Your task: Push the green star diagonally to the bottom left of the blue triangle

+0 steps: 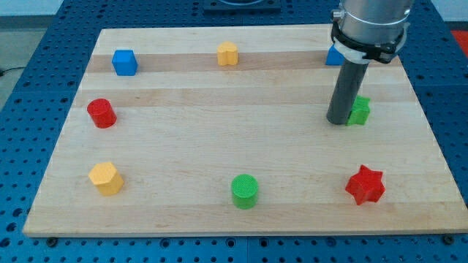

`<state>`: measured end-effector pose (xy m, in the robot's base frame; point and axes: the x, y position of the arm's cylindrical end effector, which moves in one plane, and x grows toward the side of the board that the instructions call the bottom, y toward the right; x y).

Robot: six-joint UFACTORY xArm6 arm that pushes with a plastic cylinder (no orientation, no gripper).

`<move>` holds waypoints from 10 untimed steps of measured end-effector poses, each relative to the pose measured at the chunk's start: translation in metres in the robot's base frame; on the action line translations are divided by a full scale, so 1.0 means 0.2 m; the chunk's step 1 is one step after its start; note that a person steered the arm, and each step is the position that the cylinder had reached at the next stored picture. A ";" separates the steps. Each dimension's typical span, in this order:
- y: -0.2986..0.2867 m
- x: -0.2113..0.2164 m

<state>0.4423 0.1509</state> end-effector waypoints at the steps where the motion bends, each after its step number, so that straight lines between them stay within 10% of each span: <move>1: -0.05 0.06; 4: 0.28 0.09; 8: -0.40 -0.44; 10: -0.18 -0.19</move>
<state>0.4050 0.1153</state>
